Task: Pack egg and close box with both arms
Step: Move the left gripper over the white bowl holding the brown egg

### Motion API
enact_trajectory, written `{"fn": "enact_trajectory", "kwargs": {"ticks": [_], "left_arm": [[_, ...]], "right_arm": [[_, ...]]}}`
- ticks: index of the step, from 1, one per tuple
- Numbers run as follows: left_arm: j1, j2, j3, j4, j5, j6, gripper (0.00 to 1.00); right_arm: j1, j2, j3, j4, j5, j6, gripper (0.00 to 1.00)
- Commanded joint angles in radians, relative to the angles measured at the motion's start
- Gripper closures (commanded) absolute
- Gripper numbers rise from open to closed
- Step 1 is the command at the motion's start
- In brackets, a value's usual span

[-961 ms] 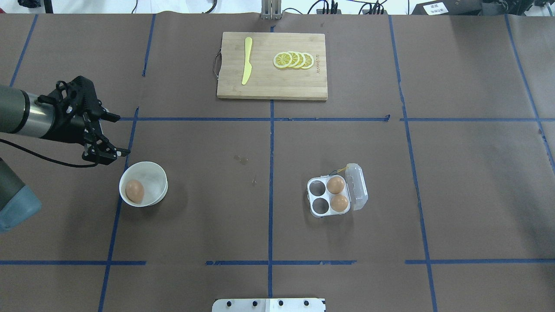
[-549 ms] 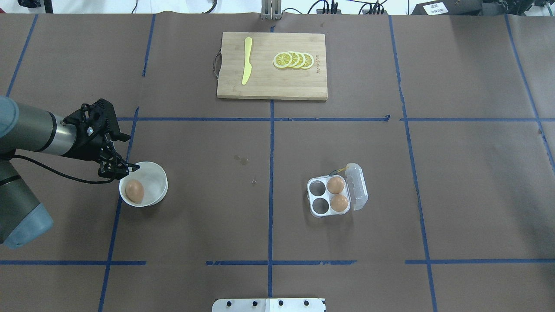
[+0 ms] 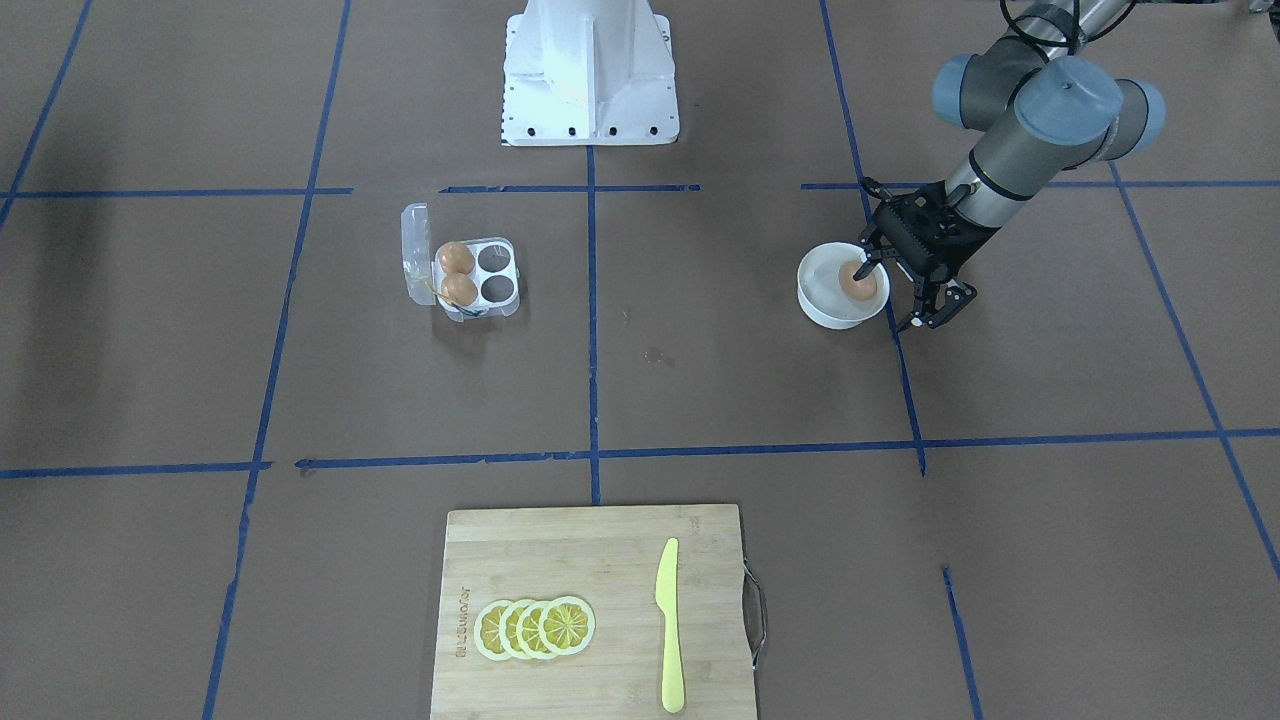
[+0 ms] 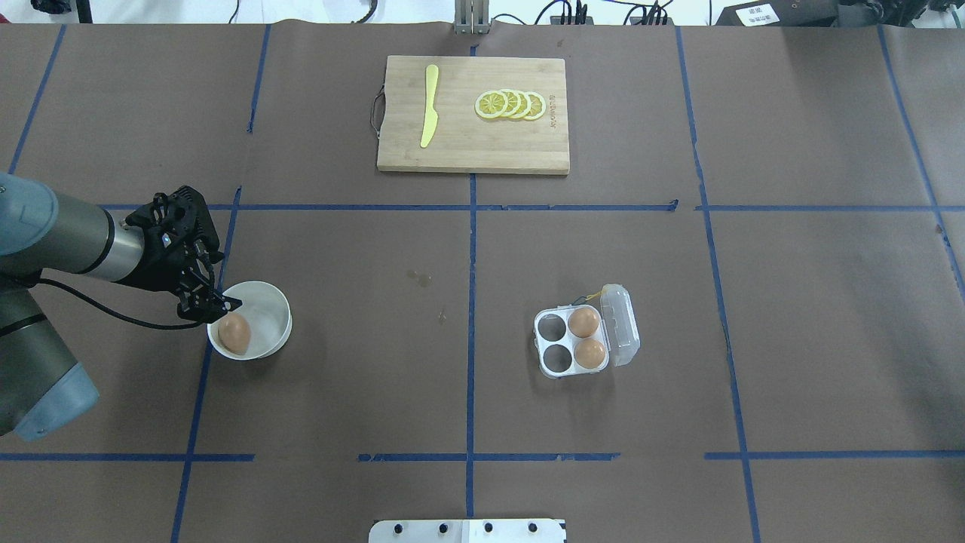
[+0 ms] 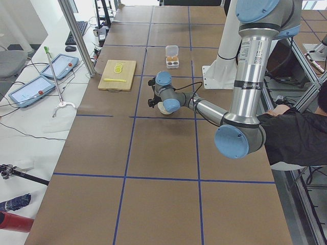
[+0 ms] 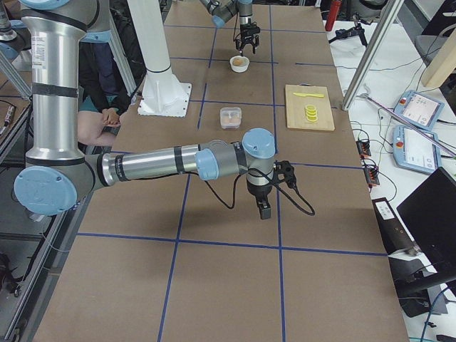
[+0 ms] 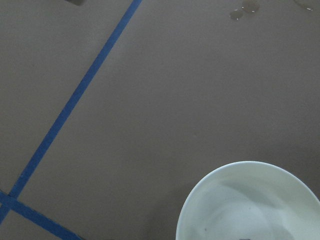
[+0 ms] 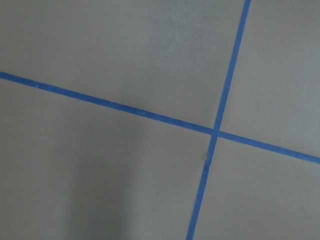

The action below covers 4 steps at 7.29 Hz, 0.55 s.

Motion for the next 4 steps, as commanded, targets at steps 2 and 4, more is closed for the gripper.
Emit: {"fn": "enact_trajectory", "kwargs": {"ticks": [2,4], "left_arm": [[0.024,0.006,-0.005,0.018,-0.003,-0.053,0.29],[0.041,0.006,-0.013,0.024,-0.005,-0.083,0.29]], "right_arm": [[0.0,0.0,0.002,0.0,0.0,0.0,0.0],[0.0,0.0,0.002,0.0,0.0,0.0,0.0]]}}
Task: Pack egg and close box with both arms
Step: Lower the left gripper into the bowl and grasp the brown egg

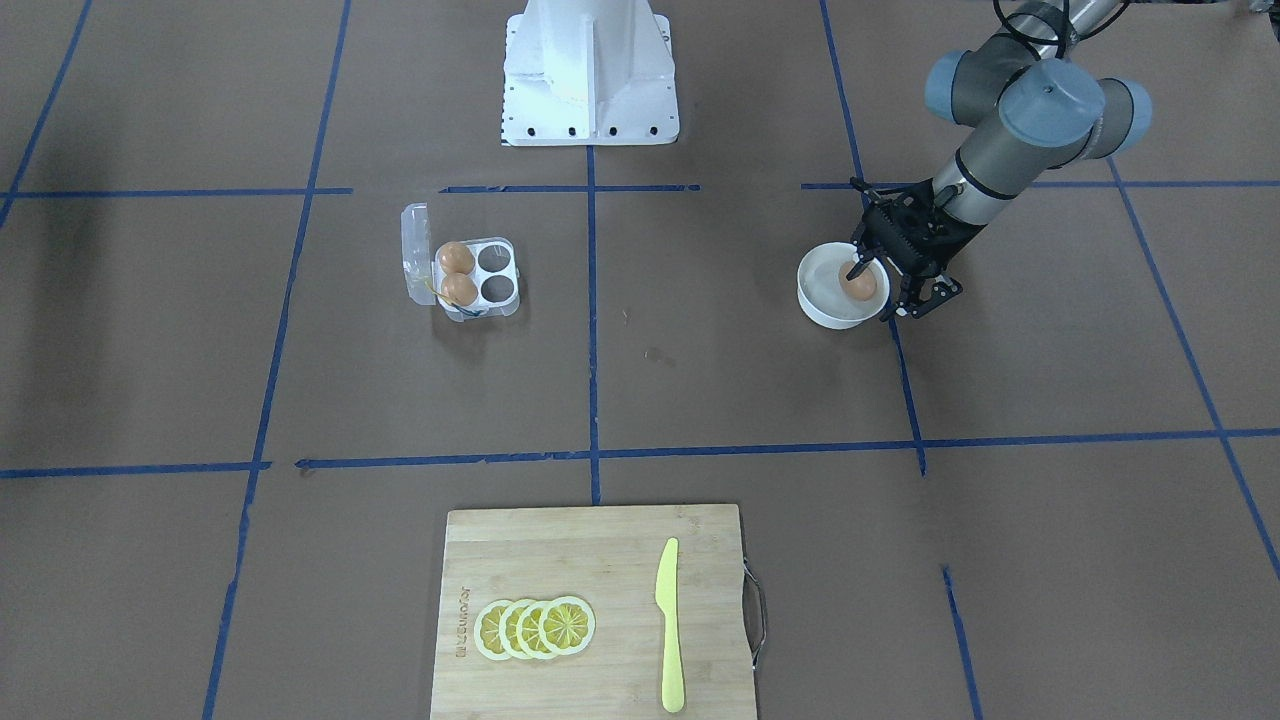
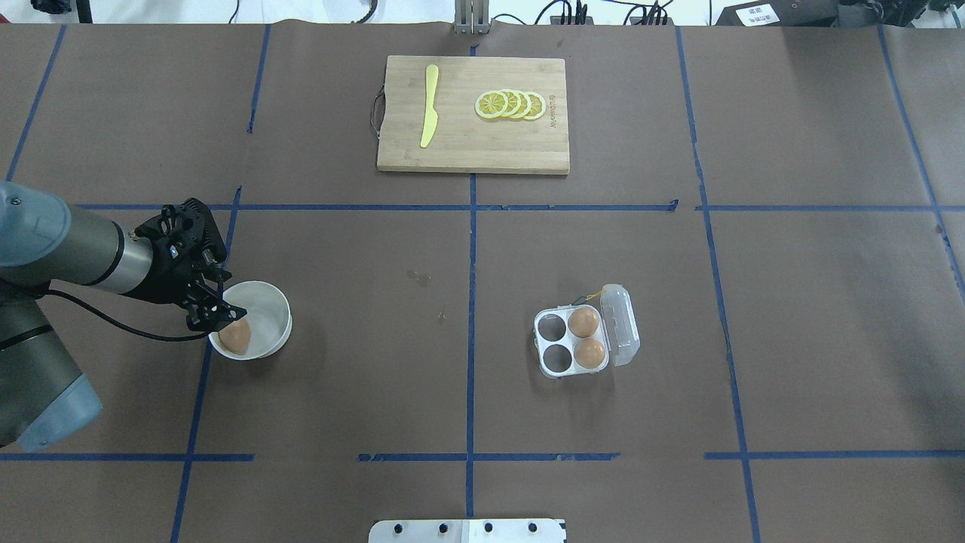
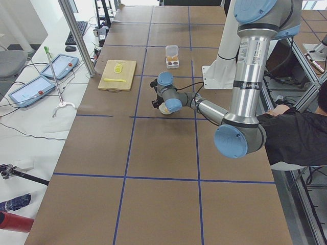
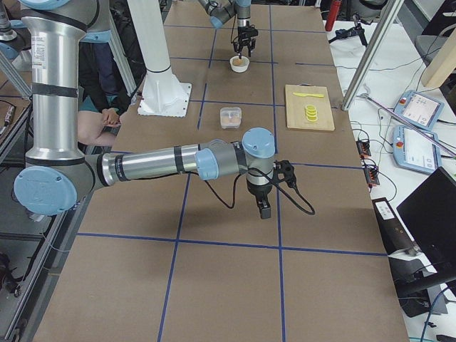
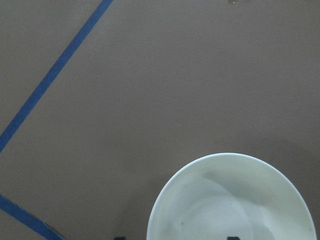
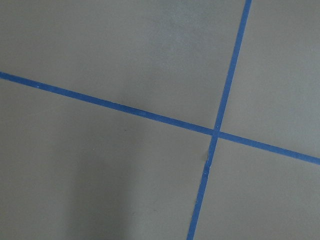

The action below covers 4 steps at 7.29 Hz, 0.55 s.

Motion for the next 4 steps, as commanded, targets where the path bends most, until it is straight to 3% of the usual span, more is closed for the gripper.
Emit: {"fn": "enact_trajectory", "kwargs": {"ticks": [1,4], "left_arm": [[0.02,0.0,-0.004,0.003,-0.001,-0.028,0.29],[0.035,0.002,-0.001,0.003,-0.001,-0.028,0.29]], "right_arm": [[0.0,0.0,-0.001,0.0,0.0,0.0,0.0],[0.0,-0.002,-0.004,0.0,0.0,0.0,0.0]]}}
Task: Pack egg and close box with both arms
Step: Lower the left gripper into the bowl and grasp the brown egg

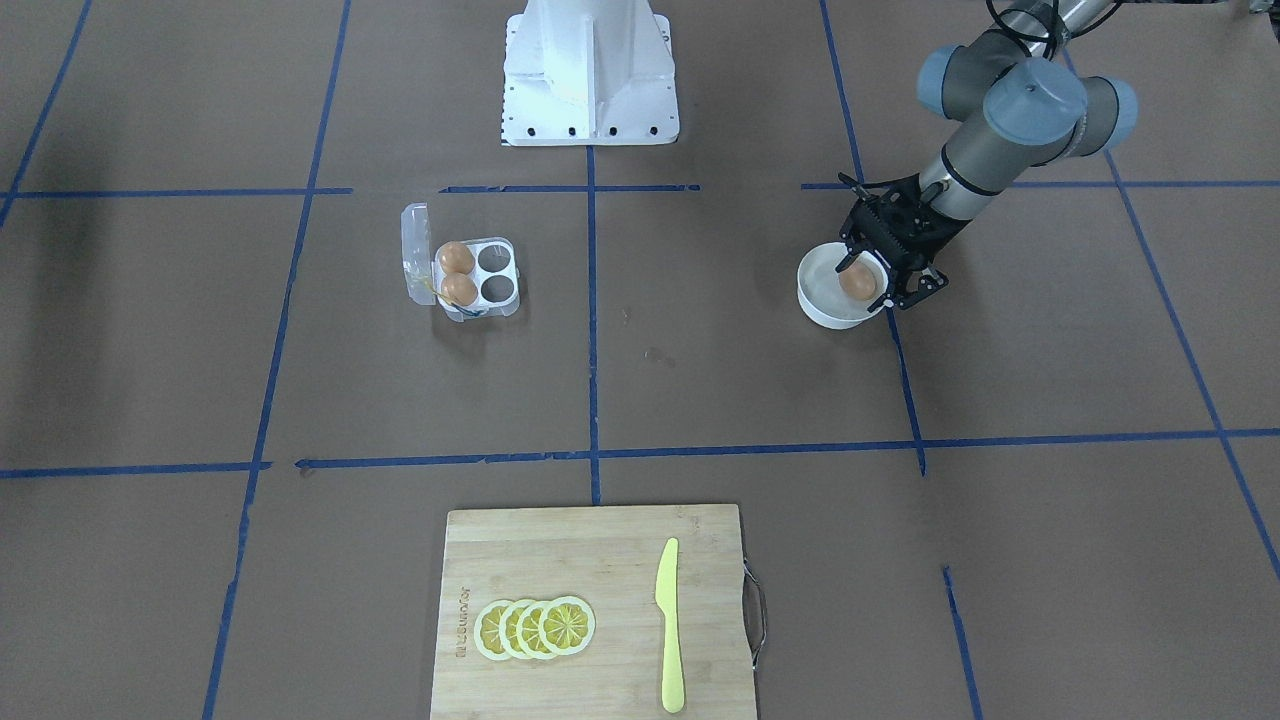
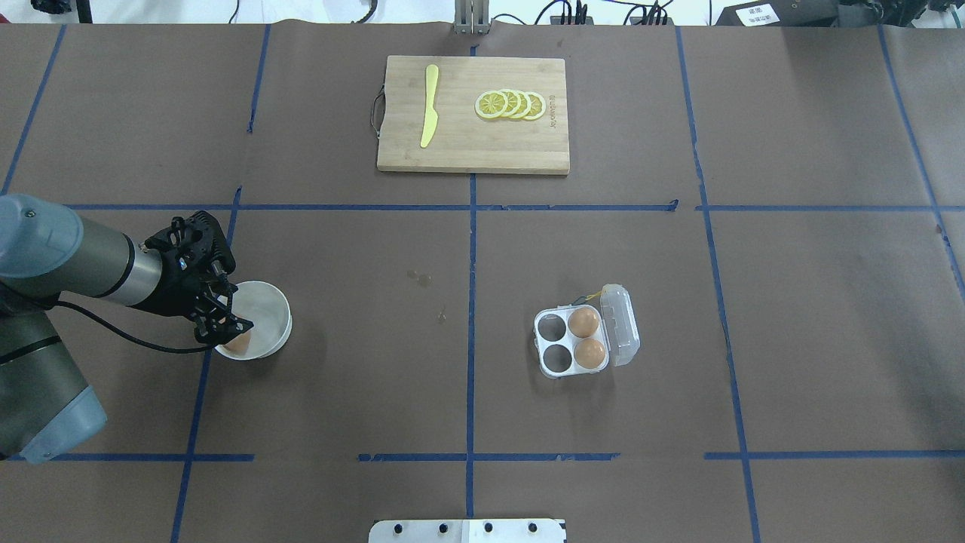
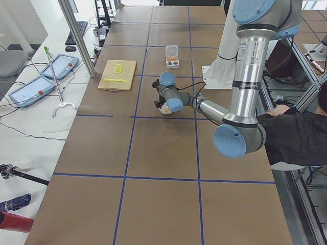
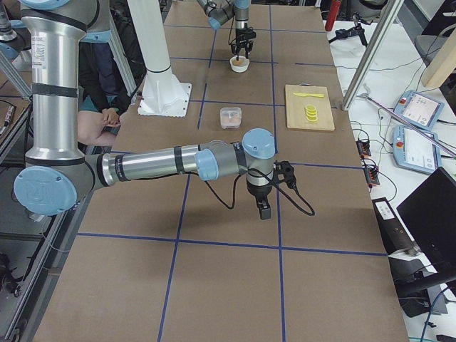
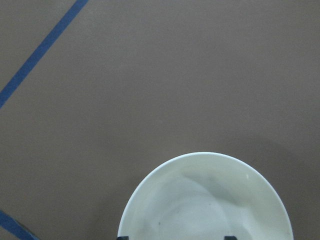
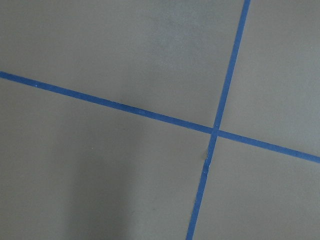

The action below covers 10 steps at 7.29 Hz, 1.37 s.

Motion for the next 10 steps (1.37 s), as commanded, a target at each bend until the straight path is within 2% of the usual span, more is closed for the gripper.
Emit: {"fn": "enact_trajectory", "kwargs": {"ticks": [1,5,10], "left_arm": [[0.01,0.0,0.003,0.0,0.001,-0.001,0.29],[0.038,0.002,0.015,0.002,0.006,-0.01,0.29],[0.055,0.017,0.01,0.023,0.061,-0.018,0.27]], "right_arm": [[0.0,-0.001,-0.002,-0.002,0.0,0.0,0.0],[0.0,-0.001,-0.002,0.0,0.0,0.0,0.0],[0.0,-0.001,-0.002,-0.002,0.0,0.002,0.0]]}}
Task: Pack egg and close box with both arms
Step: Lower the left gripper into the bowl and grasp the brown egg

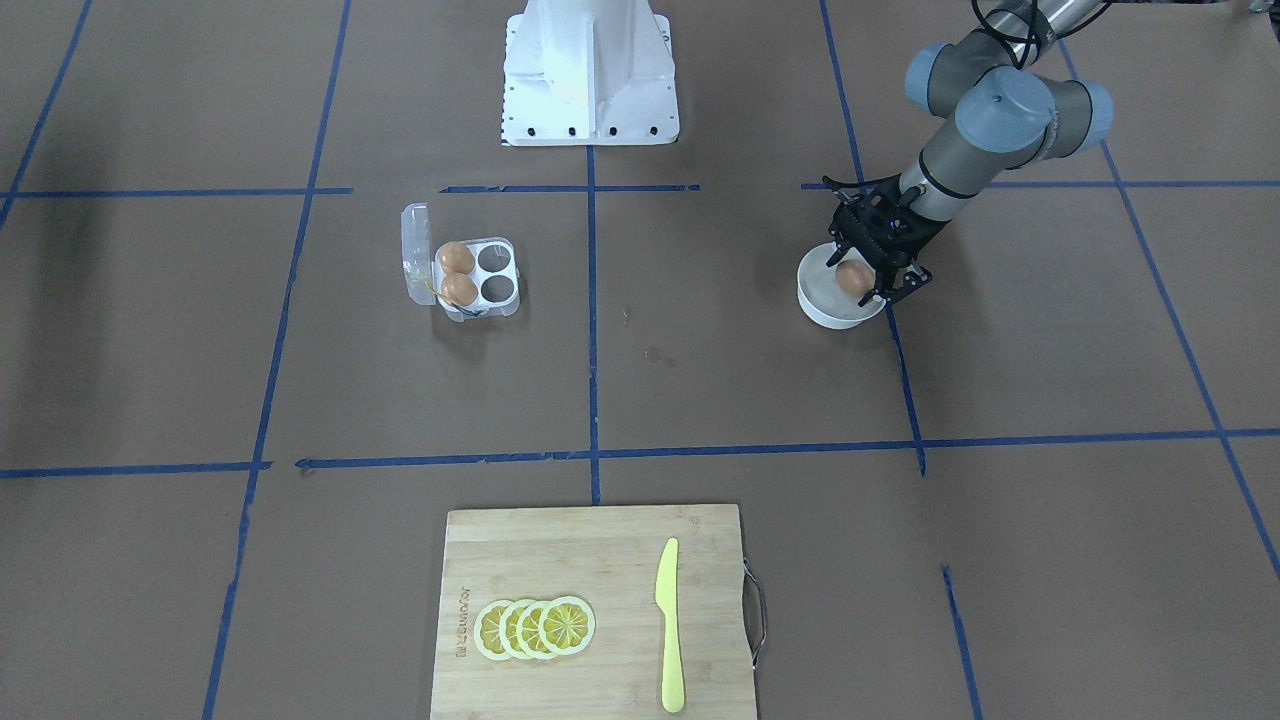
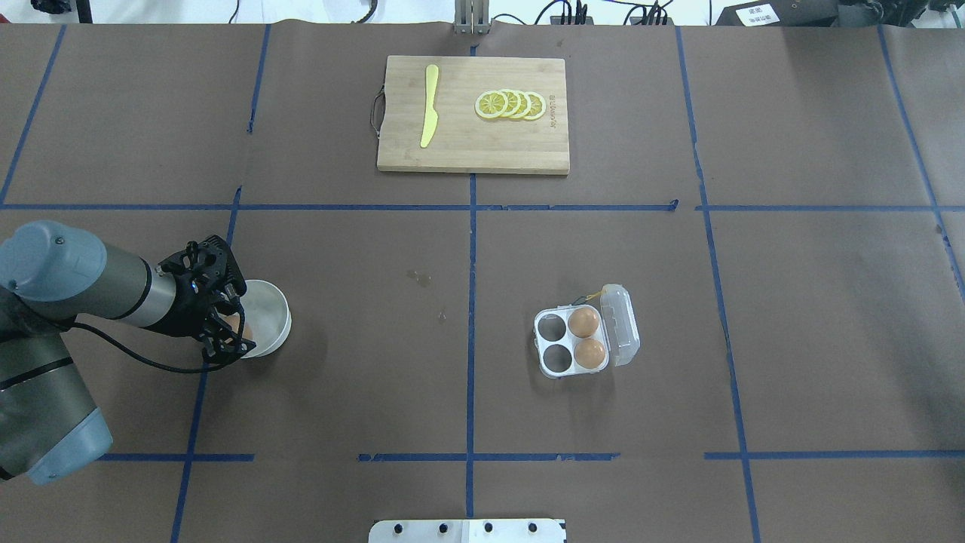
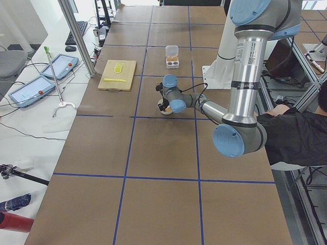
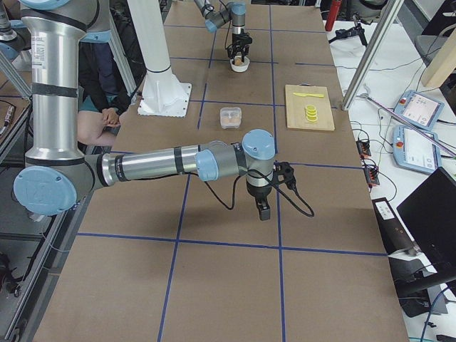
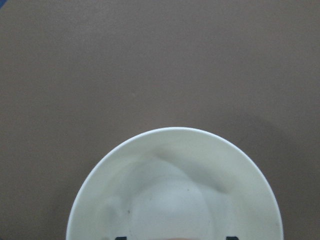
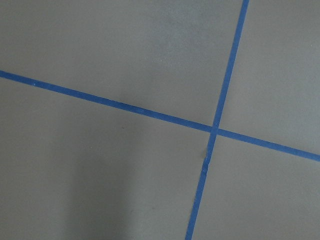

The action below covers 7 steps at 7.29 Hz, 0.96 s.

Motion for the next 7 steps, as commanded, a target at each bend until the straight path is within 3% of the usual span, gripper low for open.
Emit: {"fn": "enact_trajectory", "kwargs": {"ticks": [1,3,4,7], "left_arm": [[0.001,0.005,0.002,0.002,0.014,0.0,0.27],[0.005,0.003,-0.003,0.014,0.014,0.0,0.32],[0.005,0.003,-0.007,0.015,0.014,-0.001,0.53],[0.002,0.002,-0.027,0.016,0.013,0.002,0.69]], "right_arm": [[0.0,0.0,0.001,0.0,0.002,0.0,0.0],[0.0,0.0,0.001,0.0,0.002,0.001,0.0],[0.0,0.0,0.0,0.0,0.0,0.0,0.0],[0.0,0.0,0.001,0.001,0.0,0.0,0.0]]}}
